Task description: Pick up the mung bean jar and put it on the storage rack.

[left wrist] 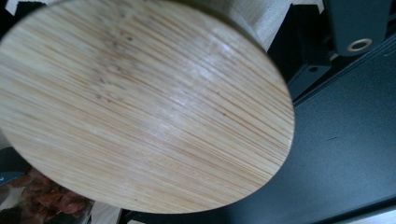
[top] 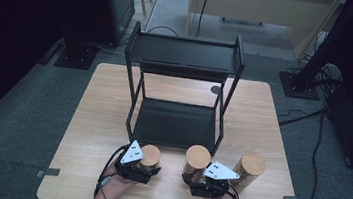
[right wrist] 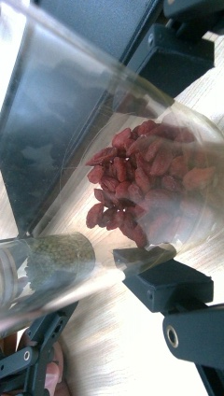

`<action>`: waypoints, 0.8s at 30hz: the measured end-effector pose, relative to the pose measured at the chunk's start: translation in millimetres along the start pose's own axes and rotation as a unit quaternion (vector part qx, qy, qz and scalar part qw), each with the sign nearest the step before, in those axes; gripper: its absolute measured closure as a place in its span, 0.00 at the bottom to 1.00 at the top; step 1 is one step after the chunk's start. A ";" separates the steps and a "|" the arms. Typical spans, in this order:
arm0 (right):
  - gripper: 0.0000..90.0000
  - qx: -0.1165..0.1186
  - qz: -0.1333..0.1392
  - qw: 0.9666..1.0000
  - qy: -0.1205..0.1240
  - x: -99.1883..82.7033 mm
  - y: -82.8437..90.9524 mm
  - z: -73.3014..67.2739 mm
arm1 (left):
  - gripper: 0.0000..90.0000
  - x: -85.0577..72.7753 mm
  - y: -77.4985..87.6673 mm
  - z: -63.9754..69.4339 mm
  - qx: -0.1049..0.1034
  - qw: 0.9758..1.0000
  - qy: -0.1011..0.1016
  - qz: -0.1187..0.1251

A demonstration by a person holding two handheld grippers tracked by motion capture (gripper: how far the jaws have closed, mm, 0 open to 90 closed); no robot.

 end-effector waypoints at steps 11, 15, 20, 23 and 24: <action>0.23 -0.001 -0.001 1.000 -0.002 -0.5 0.1 -0.1 | 0.14 -0.1 -0.5 1.2 -0.001 1.000 -0.003 0.001; 0.23 -0.001 -0.001 1.000 -0.003 -0.6 0.1 -0.1 | 0.14 0.4 -0.1 0.4 0.000 1.000 -0.002 0.003; 0.23 -0.001 -0.001 1.000 -0.003 -0.6 0.1 -0.1 | 0.14 0.5 0.1 -0.4 0.000 1.000 0.002 0.004; 0.23 -0.001 -0.001 1.000 -0.003 -0.6 0.0 0.0 | 0.14 0.6 0.3 -0.6 0.000 1.000 0.006 0.004; 0.23 -0.001 -0.001 1.000 -0.003 -0.6 0.0 0.0 | 0.14 0.8 0.4 -0.7 0.001 1.000 0.007 0.005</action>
Point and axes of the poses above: each handheld gripper's, and its own axes: y roughly backward along the jaws, x roughly out of its top, z roughly to its right, the point moved 8 cm from there along -y, roughly forward along the jaws, and after that the axes turned 10 degrees about z, right-handed, at the moved point
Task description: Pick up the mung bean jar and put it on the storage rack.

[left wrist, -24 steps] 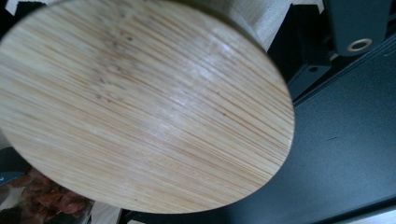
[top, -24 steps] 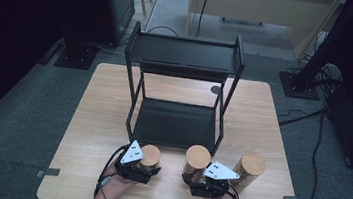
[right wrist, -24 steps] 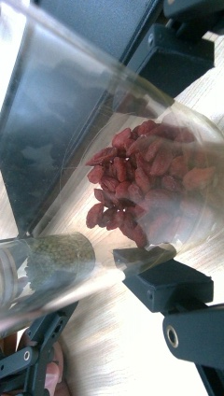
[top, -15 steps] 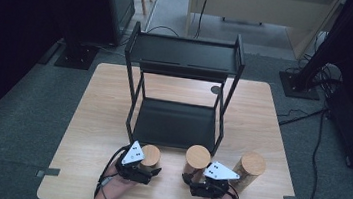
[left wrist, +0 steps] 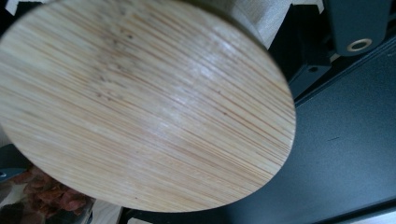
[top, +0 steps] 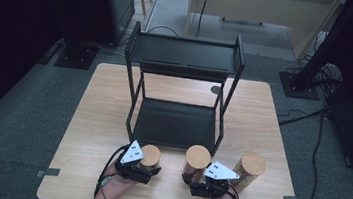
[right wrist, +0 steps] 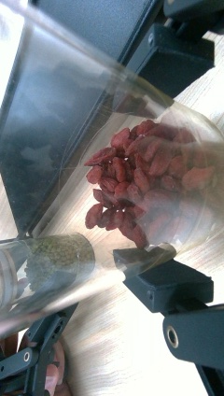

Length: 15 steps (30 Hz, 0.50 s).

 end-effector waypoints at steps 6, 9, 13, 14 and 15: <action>0.23 0.000 -0.001 1.000 -0.001 -0.1 -0.1 0.0 | 0.14 0.8 0.6 -0.8 0.002 1.000 0.002 0.002; 0.23 0.000 -0.001 1.000 -0.001 -0.1 -0.1 0.0 | 0.14 1.3 0.9 -0.7 0.004 1.000 0.004 0.004; 0.23 0.000 -0.001 1.000 -0.001 -0.1 -0.1 0.0 | 0.14 3.1 2.0 -0.5 0.005 1.000 0.005 0.009; 0.23 0.000 -0.001 1.000 -0.001 -0.1 -0.1 0.0 | 0.14 3.3 2.1 -0.7 0.006 1.000 0.004 0.009; 0.23 0.000 -0.001 1.000 -0.001 -0.1 -0.1 0.0 | 0.14 3.4 2.2 -0.7 0.005 1.000 0.004 0.009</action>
Point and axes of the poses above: each handheld gripper's, and its own axes: y roughly backward along the jaws, x roughly out of its top, z roughly to its right, the point moved 8 cm from there along -y, roughly forward along the jaws, and after that the axes turned 10 degrees about z, right-handed, at the moved point
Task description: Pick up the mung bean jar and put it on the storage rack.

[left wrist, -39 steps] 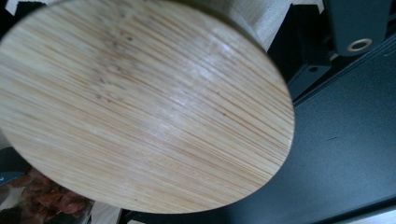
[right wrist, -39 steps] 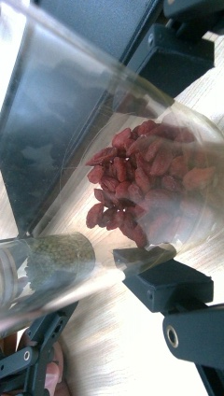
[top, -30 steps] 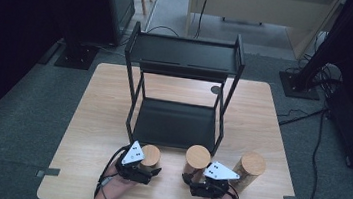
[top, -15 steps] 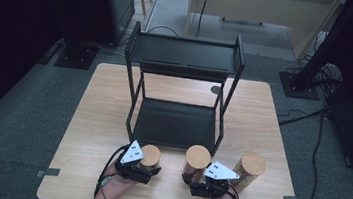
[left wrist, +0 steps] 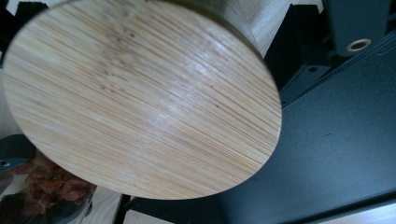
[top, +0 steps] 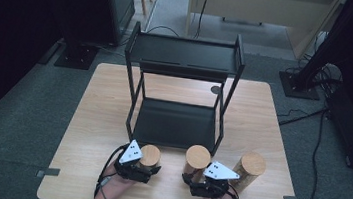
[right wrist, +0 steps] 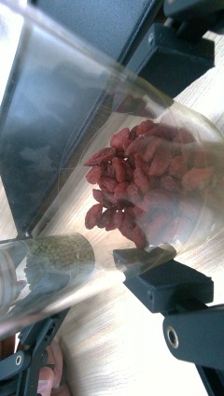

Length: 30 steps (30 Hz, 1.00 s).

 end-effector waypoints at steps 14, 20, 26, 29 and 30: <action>0.23 0.000 -0.001 1.000 0.000 -0.1 -0.2 -0.1 | 0.27 1.1 1.7 0.9 -0.008 1.000 0.001 0.001; 0.23 -0.001 -0.002 1.000 0.000 -0.2 -0.2 -0.2 | 0.28 1.7 1.8 1.3 -0.006 1.000 -0.002 -0.001; 0.23 -0.001 -0.002 1.000 0.000 -0.2 -0.4 -0.2 | 0.28 2.0 1.8 1.4 -0.006 1.000 -0.004 -0.002; 0.23 -0.001 -0.002 1.000 0.000 -0.2 -0.5 -0.2 | 0.28 2.5 2.1 1.2 -0.005 1.000 -0.007 -0.003; 0.23 -0.001 -0.002 1.000 0.000 -0.3 -0.4 -0.3 | 0.28 2.6 2.2 1.2 -0.004 1.000 -0.007 -0.003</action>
Point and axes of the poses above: each handheld gripper's, and its own axes: y roughly backward along the jaws, x roughly out of its top, z roughly to its right, the point moved 8 cm from there along -y, roughly forward along the jaws, and after that the axes turned 10 degrees about z, right-handed, at the moved point
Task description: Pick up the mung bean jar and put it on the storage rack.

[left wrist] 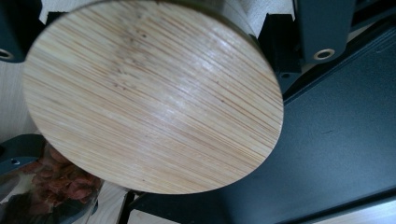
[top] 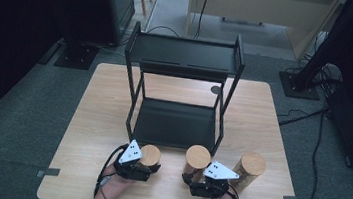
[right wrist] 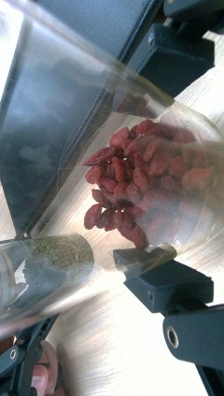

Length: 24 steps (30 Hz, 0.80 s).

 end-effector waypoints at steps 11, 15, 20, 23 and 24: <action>0.23 0.000 -0.001 1.000 0.000 -0.1 -0.1 -0.1 | 0.29 5.1 -0.7 3.3 -0.010 1.000 0.008 -0.001; 0.23 0.000 -0.001 1.000 0.000 -0.1 -0.1 0.0 | 0.29 6.8 -1.5 3.9 -0.008 1.000 0.005 -0.002; 0.23 -0.001 -0.002 1.000 0.002 -0.4 -0.2 -0.3 | 0.29 12.1 0.3 2.4 -0.021 0.999 0.042 0.007; 0.23 -0.001 -0.003 1.000 0.005 -0.5 -0.4 -0.7 | 0.29 14.6 1.0 1.3 -0.013 1.000 0.025 0.002; 0.23 -0.001 -0.003 1.000 0.004 -0.5 -0.4 -0.7 | 0.29 14.8 0.5 0.6 -0.012 1.000 0.024 0.000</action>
Point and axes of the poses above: each handheld gripper's, and its own axes: y roughly backward along the jaws, x roughly out of its top, z roughly to its right, the point moved 8 cm from there along -y, roughly forward along the jaws, and after that the axes turned 10 degrees about z, right-handed, at the moved point
